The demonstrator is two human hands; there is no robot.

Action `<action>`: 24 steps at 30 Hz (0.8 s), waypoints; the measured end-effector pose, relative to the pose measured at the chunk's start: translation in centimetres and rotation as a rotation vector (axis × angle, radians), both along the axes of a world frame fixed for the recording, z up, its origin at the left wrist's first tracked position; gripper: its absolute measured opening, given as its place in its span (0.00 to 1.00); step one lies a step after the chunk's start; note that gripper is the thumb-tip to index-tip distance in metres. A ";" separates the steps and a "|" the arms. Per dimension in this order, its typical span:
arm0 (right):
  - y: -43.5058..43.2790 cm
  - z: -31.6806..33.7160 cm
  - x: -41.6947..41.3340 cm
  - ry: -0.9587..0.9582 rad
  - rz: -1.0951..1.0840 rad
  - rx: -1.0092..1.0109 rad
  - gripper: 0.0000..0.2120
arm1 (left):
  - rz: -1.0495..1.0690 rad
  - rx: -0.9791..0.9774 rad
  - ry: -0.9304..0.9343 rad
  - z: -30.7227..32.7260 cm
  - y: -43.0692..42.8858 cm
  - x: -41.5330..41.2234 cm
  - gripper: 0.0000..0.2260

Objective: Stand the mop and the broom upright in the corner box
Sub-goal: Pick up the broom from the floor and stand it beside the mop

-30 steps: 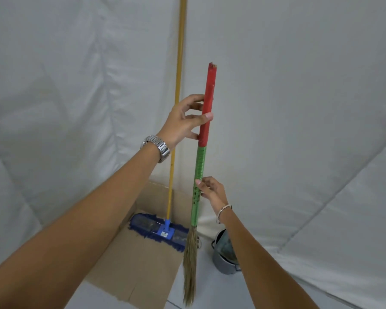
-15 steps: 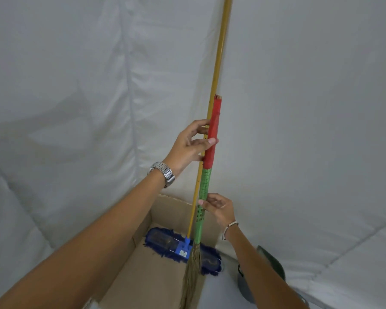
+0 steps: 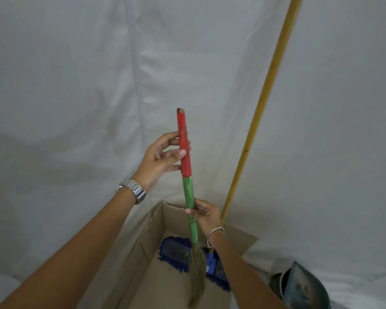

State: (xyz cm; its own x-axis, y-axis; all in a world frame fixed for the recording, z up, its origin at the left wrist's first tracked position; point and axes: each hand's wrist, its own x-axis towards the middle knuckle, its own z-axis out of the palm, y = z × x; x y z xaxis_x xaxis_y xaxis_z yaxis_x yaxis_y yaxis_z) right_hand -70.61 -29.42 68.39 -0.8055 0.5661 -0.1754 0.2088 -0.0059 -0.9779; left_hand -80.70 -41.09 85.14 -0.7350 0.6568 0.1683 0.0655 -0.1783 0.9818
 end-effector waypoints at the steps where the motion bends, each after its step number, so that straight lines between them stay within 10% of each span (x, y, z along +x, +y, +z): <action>1: -0.7 -0.7 -1.8 -0.021 -0.014 0.018 0.18 | 0.014 -0.004 -0.008 -0.7 -0.6 -1.7 0.18; 13: -11.2 -5.8 -21.9 -0.257 0.095 0.056 0.28 | 0.468 -0.048 -0.043 -10.7 -6.8 -18.9 0.15; 24: -14.9 -8.7 -24.3 -0.323 0.087 0.103 0.28 | 0.868 -0.117 0.215 -14.8 -7.1 -18.7 0.27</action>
State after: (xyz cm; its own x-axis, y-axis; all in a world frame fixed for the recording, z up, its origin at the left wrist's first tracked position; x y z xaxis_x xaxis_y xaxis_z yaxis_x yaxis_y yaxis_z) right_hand -94.86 -44.32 59.68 -0.7638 0.5259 -0.3742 0.5027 0.1211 -0.8559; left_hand -99.38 -48.23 70.31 -0.9407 -0.0927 0.3264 0.3149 0.1199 0.9415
